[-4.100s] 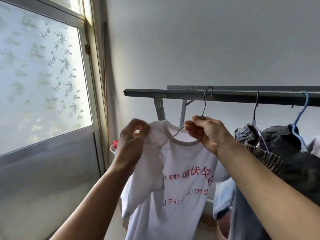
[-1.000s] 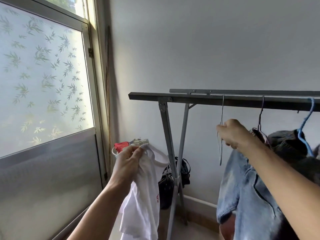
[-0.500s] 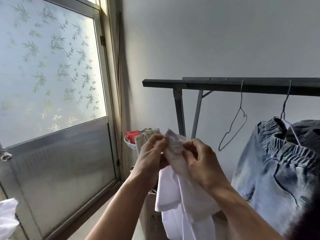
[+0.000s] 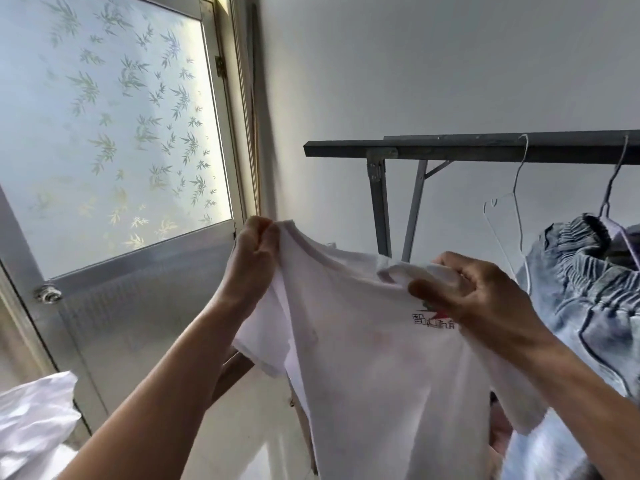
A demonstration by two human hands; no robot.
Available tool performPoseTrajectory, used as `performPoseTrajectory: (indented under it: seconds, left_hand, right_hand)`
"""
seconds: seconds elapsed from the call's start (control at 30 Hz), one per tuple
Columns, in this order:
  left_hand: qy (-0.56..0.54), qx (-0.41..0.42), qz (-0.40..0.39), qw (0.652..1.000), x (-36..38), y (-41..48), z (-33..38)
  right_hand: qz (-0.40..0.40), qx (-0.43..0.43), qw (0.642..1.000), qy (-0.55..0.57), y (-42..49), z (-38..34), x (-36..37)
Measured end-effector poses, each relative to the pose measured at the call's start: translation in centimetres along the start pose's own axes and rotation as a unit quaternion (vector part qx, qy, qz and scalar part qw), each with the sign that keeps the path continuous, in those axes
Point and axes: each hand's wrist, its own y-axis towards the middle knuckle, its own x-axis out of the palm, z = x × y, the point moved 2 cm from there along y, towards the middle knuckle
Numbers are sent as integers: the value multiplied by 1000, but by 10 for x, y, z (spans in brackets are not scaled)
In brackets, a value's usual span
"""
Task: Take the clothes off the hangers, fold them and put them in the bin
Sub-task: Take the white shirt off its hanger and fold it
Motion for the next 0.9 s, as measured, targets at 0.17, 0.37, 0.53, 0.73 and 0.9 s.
performPoseTrajectory:
  seconds: [0.17,0.37,0.53,0.73,0.9]
  left_hand:
    - [56,55,-43,996,-20,13,-4]
    - [27,44,-147,988,-42,15,8]
    - [67,-31,-179,981,-51,22,4]
    - [128,-23,-240,962,-64,22,7]
    - [49,-41,-302,951,-76,22,5]
  right_hand:
    - [53,-15,994,91,5,14,-1]
    - [59,-8,957,283,10,28,1]
    - [65,-2,957,284,13,27,-2]
    - [39,-1,966,255,15,23,-9]
    - [-32,30,960,276,16,29,-10]
